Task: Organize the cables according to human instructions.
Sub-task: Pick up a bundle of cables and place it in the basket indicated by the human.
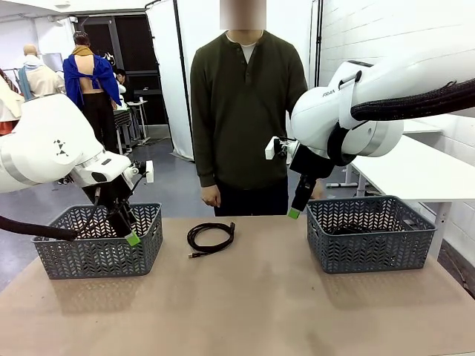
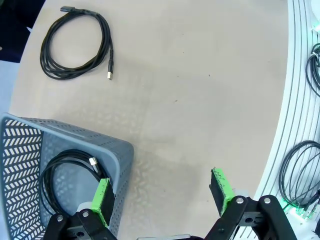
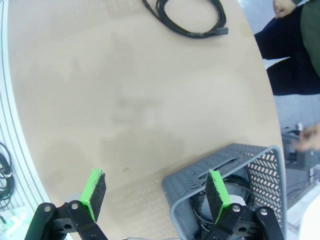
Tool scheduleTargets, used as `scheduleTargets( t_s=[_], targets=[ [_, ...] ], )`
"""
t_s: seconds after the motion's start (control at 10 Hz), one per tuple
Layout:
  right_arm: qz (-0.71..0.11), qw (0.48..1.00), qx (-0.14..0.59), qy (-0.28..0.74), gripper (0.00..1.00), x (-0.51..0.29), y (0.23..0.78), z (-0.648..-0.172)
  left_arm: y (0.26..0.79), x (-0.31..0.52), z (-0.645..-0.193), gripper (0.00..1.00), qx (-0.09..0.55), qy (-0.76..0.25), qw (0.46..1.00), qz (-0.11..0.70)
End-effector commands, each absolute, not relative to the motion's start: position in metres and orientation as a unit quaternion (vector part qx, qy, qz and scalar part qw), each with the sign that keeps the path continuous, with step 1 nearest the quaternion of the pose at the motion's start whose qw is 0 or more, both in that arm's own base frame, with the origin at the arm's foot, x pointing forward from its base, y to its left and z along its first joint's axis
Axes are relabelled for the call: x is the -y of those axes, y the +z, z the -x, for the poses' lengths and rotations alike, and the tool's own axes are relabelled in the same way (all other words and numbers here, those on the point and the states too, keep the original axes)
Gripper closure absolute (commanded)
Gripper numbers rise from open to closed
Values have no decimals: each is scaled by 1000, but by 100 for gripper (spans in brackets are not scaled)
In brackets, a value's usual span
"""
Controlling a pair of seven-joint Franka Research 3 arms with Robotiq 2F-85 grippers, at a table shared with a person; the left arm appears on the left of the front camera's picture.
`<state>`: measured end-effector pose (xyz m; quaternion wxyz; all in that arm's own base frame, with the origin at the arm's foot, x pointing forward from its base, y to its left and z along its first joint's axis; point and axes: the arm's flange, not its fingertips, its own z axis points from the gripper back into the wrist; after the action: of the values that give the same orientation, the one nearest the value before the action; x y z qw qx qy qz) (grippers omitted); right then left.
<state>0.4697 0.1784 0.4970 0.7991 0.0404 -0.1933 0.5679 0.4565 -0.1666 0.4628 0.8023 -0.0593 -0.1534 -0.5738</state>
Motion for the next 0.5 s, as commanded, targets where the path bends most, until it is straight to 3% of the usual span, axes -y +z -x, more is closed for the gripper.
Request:
scheduleTargets(
  t_s=[0.0, 0.4],
  targets=[
    [-40, 800, 193, 567, 0, -178, 496, -469, 464, 167, -459, 0, 154, -572, 803, 58],
    [-40, 800, 193, 567, 0, -178, 496, -469, 464, 167, -459, 0, 154, -572, 803, 58]
  ],
)
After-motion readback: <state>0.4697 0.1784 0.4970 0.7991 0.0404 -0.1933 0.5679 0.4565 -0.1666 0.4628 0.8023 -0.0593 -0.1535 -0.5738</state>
